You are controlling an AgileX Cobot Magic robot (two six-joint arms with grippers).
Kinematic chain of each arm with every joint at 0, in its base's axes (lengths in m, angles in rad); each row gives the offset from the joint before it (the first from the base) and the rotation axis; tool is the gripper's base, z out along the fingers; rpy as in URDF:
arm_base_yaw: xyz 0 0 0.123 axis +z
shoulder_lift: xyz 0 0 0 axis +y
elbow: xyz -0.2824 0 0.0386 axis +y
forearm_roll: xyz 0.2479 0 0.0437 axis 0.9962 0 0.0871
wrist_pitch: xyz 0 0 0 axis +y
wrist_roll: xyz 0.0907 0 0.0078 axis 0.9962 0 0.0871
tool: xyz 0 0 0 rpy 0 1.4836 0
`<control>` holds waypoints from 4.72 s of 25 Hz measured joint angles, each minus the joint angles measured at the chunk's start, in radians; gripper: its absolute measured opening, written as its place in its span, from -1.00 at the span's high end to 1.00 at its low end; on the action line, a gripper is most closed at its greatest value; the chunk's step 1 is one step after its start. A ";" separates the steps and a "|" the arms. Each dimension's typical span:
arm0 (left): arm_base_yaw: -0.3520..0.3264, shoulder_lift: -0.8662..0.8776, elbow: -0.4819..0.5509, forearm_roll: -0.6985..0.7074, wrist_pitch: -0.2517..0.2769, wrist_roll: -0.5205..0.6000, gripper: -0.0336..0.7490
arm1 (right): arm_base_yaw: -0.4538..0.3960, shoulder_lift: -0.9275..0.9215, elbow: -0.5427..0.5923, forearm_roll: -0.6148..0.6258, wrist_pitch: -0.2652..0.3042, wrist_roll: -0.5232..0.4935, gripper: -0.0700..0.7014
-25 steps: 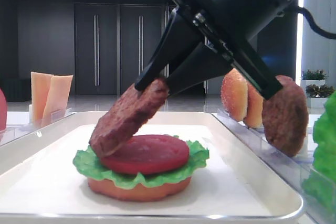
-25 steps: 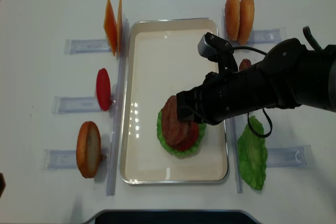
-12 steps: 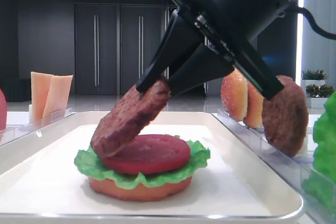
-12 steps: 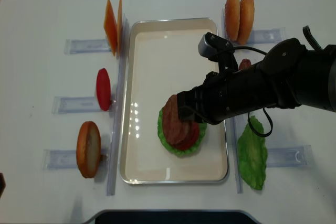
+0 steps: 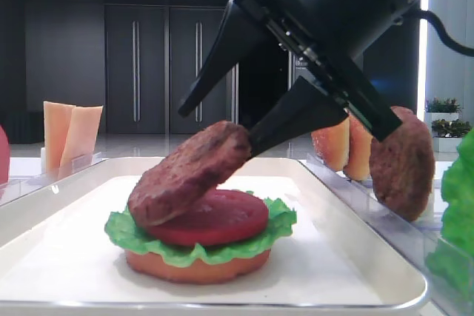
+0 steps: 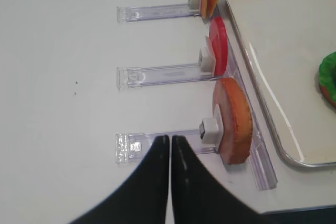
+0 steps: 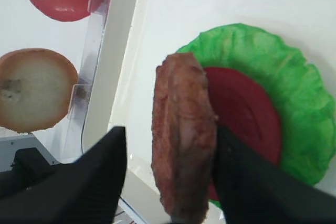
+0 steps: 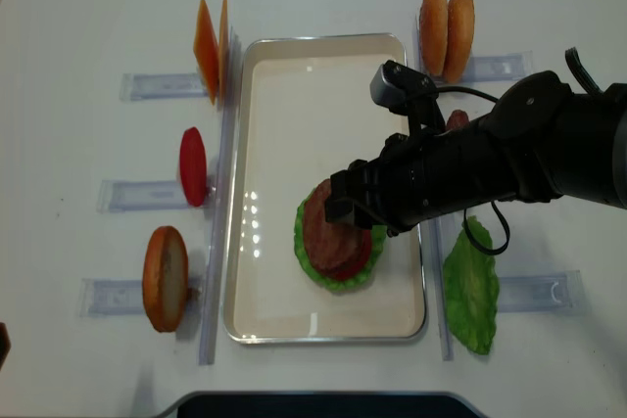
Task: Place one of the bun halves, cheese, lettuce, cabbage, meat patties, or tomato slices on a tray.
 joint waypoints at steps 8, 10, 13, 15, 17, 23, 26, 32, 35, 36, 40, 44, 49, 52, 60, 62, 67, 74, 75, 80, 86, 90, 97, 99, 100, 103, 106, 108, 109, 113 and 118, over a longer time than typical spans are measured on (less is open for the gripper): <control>0.000 0.000 0.000 0.000 0.000 0.000 0.91 | 0.000 0.000 0.000 -0.030 -0.025 0.014 -0.24; 0.000 0.000 0.000 0.000 0.000 0.000 0.91 | -0.006 0.000 0.000 -0.044 -0.029 0.020 -0.25; 0.000 0.000 0.000 0.000 0.000 0.000 0.91 | -0.023 -0.002 0.000 -0.065 -0.031 0.022 -0.25; 0.000 0.000 0.000 0.000 0.000 0.000 0.91 | -0.037 -0.012 0.000 -0.076 -0.031 0.025 -0.25; 0.000 0.000 0.000 0.000 0.000 0.000 0.91 | -0.042 -0.028 0.000 -0.086 -0.034 0.027 -0.25; 0.000 0.000 0.000 0.000 0.000 0.000 0.91 | -0.042 -0.051 -0.028 -0.239 -0.037 0.158 -0.25; 0.000 0.000 0.000 0.000 0.000 0.000 0.91 | -0.042 -0.064 -0.056 -0.348 -0.023 0.246 -0.25; 0.000 0.000 0.000 0.000 0.000 0.000 0.91 | -0.042 -0.100 -0.119 -0.588 0.015 0.436 -0.25; 0.000 0.000 0.000 0.000 0.000 0.000 0.92 | -0.042 -0.122 -0.141 -0.741 0.053 0.567 -0.25; 0.000 0.000 0.000 0.000 0.000 0.000 0.92 | -0.044 -0.129 -0.151 -0.794 0.074 0.603 -0.25; 0.000 0.000 0.000 0.000 0.000 0.000 0.92 | -0.071 -0.146 -0.199 -0.950 0.175 0.736 -0.25; 0.000 0.000 0.000 0.000 0.000 0.000 0.92 | -0.125 -0.147 -0.246 -1.031 0.287 0.797 -0.25; 0.000 0.000 0.000 0.000 0.000 0.000 0.92 | -0.193 -0.159 -0.296 -1.107 0.395 0.828 -0.25; 0.000 0.000 0.000 0.000 0.000 0.000 0.92 | -0.236 -0.180 -0.326 -1.164 0.448 0.832 -0.25; 0.000 0.000 0.000 0.000 0.000 0.000 0.92 | -0.409 -0.210 -0.356 -1.278 0.614 0.832 -0.25; 0.000 0.000 0.000 0.000 0.000 0.000 0.92 | -0.462 -0.210 -0.356 -1.301 0.650 0.832 -0.25; 0.000 0.000 0.000 0.000 0.000 0.000 0.92 | -0.573 -0.217 -0.356 -1.316 0.691 0.819 -0.25; 0.000 0.000 0.000 0.000 0.000 0.000 0.92 | -0.628 -0.231 -0.356 -1.308 0.694 0.783 -0.25; 0.000 0.000 0.000 0.000 0.000 0.000 0.92 | -0.628 -0.231 -0.356 -1.307 0.694 0.781 -0.25; 0.000 0.000 0.000 0.000 0.000 0.000 0.92 | -0.628 -0.249 -0.344 -1.303 0.694 0.777 -0.25; 0.000 0.000 0.000 0.000 0.000 0.000 0.92 | -0.628 -0.376 -0.201 -1.301 0.693 0.777 -0.25; 0.000 0.000 0.000 0.000 0.000 0.000 0.92 | -0.628 -0.500 -0.080 -1.301 0.695 0.777 -0.25; 0.000 0.000 0.000 0.000 0.000 0.000 0.92 | -0.628 -0.751 0.108 -1.301 0.648 0.777 -0.25; 0.000 0.000 0.000 0.000 0.000 0.000 0.92 | -0.628 -0.841 0.160 -1.300 0.631 0.777 -0.25; 0.000 0.000 0.000 0.000 0.000 0.000 0.92 | -0.628 -0.909 0.186 -1.299 0.621 0.777 -0.25; 0.000 0.000 0.000 0.000 0.000 0.000 0.92 | -0.628 -1.036 0.236 -1.299 0.605 0.777 -0.25; 0.000 0.000 0.000 0.000 0.000 0.000 0.92 | -0.628 -1.163 0.266 -1.299 0.598 0.777 -0.25; 0.000 0.000 0.000 0.000 0.000 0.000 0.92 | -0.628 -1.238 0.274 -1.299 0.596 0.777 -0.25; 0.000 0.000 0.000 0.000 0.000 0.000 0.92 | -0.628 -1.276 0.275 -1.299 0.596 0.777 -0.25; 0.000 0.000 0.000 0.000 0.000 0.000 0.92 | -0.628 -1.416 0.275 -1.299 0.596 0.767 -0.25; 0.000 0.000 0.000 0.000 0.000 0.000 0.92 | -0.628 -1.567 0.279 -1.299 0.597 0.739 -0.25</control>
